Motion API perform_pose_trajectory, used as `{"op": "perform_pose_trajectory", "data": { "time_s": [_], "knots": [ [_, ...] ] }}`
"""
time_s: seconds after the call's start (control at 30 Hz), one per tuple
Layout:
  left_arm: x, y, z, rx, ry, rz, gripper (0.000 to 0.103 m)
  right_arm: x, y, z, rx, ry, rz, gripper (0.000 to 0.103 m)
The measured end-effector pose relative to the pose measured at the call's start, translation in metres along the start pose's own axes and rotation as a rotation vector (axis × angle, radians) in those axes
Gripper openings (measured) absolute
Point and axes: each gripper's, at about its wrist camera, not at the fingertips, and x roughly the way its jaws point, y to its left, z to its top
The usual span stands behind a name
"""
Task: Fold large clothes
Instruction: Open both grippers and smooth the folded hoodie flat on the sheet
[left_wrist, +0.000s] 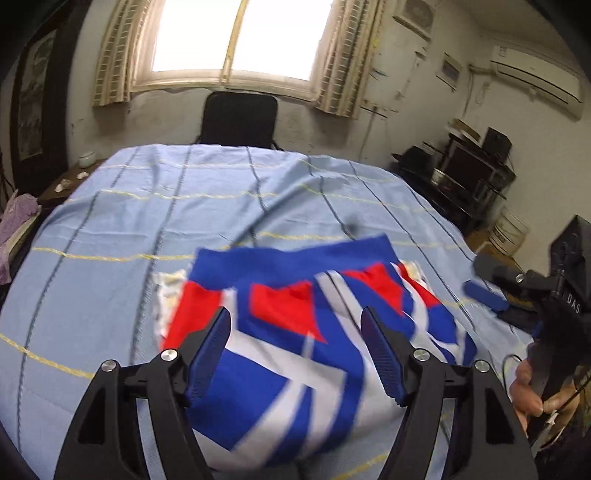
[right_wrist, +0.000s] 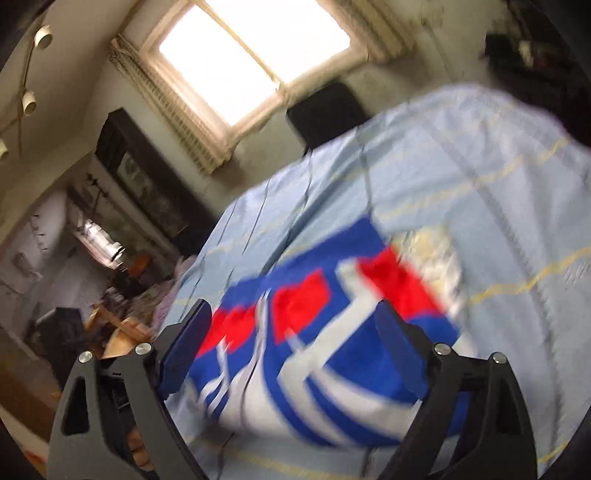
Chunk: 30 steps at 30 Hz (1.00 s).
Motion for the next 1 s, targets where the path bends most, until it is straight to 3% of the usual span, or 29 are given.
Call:
{"op": "perform_pose_trajectory", "data": {
  "time_s": [0.07,0.1,0.13,0.23,0.4,0.57,0.63,0.77,1.0],
  "knots": [
    [0.004,-0.006,-0.009,-0.008,0.029,-0.008,0.074,0.009,-0.006,-0.010,0.029,0.091,0.008,0.075],
    [0.005,-0.008,-0.014,-0.015,0.044,-0.006,0.074,0.011,-0.007,-0.015,0.024,0.128,-0.024,0.066],
    [0.006,-0.009,-0.020,-0.022,0.056,-0.004,0.074,0.012,-0.007,-0.022,0.002,0.152,-0.060,0.065],
    [0.008,-0.013,-0.030,-0.019,0.071,0.000,0.074,0.000,0.003,-0.037,-0.074,0.128,-0.111,0.061],
    [0.021,-0.017,-0.032,0.015,0.096,0.073,0.074,-0.007,0.037,-0.044,-0.247,0.081,-0.231,0.057],
    [0.046,-0.014,-0.041,0.046,0.132,0.125,0.080,0.023,0.034,-0.055,-0.262,0.158,-0.281,0.056],
    [0.053,-0.015,-0.046,0.077,0.145,0.153,0.081,0.039,0.018,-0.058,-0.217,0.205,-0.290,0.056],
    [0.060,-0.029,-0.053,0.163,0.131,0.244,0.082,0.042,0.012,-0.060,-0.207,0.216,-0.269,0.056],
    [0.044,-0.012,-0.036,0.042,0.131,0.171,0.082,0.024,0.004,-0.058,-0.141,0.148,-0.211,0.055]
  ]
}}
